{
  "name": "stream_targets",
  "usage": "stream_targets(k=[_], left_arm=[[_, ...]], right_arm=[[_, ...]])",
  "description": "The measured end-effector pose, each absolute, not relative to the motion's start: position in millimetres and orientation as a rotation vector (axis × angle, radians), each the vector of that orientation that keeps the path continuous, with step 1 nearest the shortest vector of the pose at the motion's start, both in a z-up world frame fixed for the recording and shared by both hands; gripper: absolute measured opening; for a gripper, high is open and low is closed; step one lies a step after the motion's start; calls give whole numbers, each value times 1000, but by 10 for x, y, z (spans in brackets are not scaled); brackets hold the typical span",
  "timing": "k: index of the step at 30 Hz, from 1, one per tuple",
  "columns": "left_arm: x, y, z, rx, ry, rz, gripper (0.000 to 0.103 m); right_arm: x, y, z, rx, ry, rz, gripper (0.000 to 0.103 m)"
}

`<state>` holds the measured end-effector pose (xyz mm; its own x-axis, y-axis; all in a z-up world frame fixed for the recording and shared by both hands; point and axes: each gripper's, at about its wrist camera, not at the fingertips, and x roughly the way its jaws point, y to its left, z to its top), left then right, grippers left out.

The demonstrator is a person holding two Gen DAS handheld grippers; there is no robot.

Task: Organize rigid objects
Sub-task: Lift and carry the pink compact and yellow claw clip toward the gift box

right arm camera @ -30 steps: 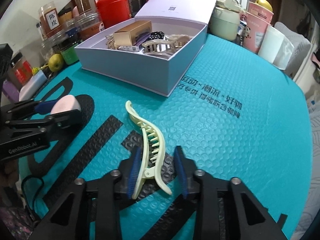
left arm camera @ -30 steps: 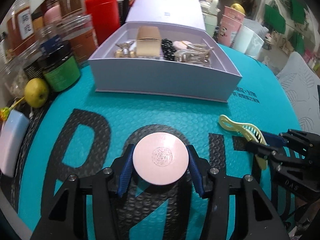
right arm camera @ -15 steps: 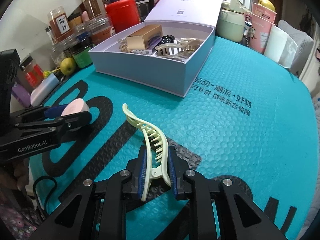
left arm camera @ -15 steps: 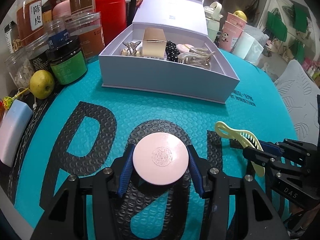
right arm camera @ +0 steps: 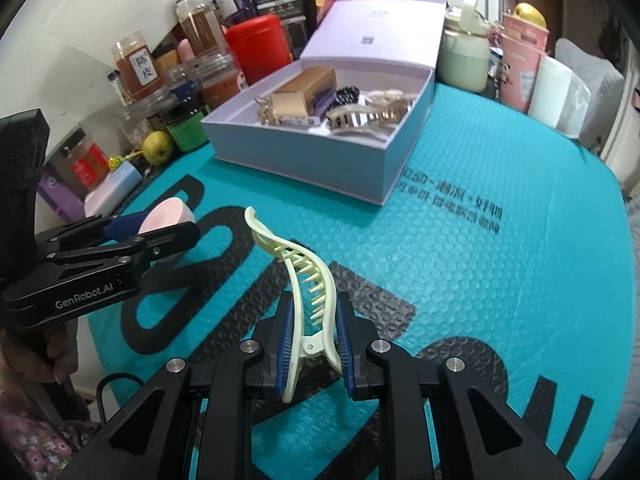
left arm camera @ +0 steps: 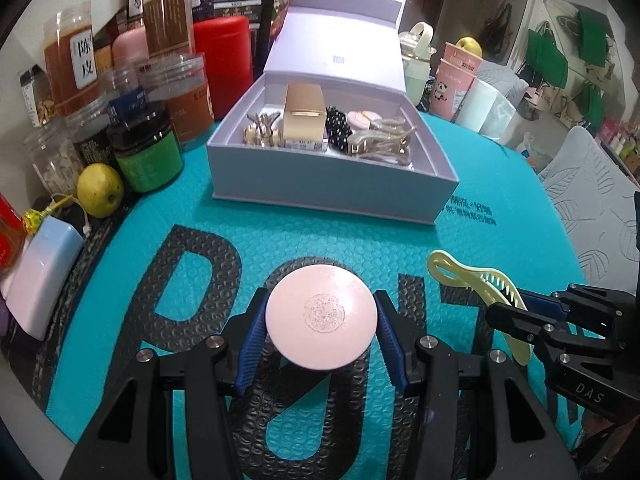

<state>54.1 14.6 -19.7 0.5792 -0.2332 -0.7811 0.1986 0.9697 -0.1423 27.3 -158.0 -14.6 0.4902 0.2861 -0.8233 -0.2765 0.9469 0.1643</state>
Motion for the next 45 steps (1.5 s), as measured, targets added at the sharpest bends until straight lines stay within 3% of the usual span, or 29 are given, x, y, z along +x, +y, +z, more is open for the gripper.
stream_targets(k=[45], left_arm=[[1756,-68,663,-21,727,-272,51]], right_arm=[[1457,-1805,765,-56,776,442,20]])
